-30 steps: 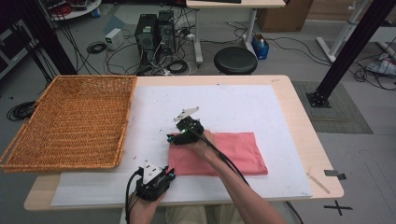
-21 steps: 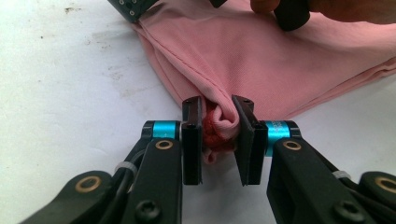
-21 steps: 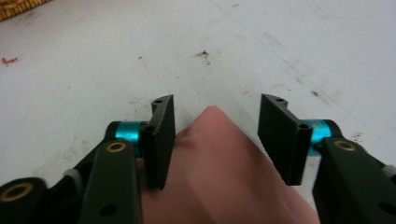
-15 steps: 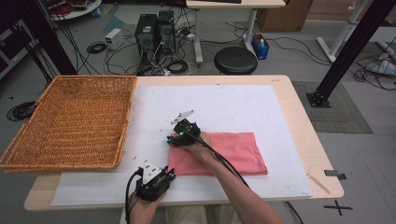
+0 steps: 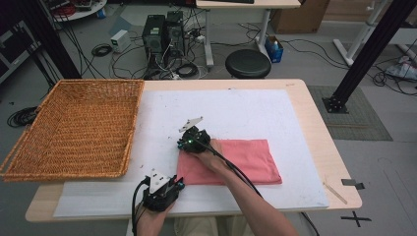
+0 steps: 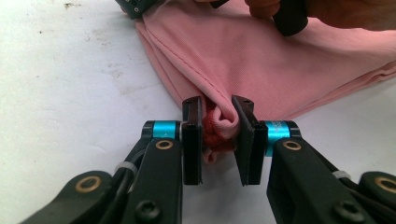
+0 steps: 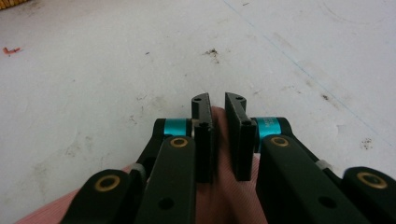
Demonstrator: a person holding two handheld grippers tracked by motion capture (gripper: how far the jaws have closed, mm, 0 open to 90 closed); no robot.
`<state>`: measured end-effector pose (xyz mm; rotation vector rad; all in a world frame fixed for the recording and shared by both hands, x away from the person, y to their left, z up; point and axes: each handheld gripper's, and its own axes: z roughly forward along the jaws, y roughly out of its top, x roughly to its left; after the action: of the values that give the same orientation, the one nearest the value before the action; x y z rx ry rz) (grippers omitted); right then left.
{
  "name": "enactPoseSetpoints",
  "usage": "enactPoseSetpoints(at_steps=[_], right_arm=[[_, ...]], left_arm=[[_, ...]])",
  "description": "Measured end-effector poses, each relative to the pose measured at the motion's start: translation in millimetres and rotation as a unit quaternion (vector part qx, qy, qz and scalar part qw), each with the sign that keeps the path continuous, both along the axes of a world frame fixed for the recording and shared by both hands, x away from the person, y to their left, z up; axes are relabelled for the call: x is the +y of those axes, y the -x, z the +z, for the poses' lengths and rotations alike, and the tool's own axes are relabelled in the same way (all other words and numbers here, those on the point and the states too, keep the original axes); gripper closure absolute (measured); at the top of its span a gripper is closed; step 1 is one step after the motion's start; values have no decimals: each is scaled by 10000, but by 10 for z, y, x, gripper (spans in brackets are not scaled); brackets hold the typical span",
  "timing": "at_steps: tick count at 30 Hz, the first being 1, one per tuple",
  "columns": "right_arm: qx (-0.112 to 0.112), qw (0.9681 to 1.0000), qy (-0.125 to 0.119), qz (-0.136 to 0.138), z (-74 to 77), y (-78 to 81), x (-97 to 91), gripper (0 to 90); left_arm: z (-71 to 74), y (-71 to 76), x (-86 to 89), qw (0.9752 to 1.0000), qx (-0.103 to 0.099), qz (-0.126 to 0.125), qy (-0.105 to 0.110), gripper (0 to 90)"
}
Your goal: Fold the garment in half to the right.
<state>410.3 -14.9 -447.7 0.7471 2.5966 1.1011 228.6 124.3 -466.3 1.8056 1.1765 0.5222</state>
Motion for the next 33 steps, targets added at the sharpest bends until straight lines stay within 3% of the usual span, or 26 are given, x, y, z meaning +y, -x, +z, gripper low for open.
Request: enactPoseSetpoints(at_steps=[3,10,14,21,33], right_arm=[[44,10000,-35,-30,1,-3,-5,854],[-83,10000,12,-43,29,32,9,864],[-215,9996,-183,-29,121,63,13,865],[-238,9985,-494,-12,247,86,66,865],[-256,9969,-672,309,318,124,498,864]], left_arm=[[4,2,-8,10000,-34,-9,-57,753],[31,17,-10,9996,-172,-14,-226,759],[49,44,29,9995,-246,55,-165,760],[141,96,178,9991,-364,223,-54,760],[307,249,572,9965,-498,650,-179,760]])
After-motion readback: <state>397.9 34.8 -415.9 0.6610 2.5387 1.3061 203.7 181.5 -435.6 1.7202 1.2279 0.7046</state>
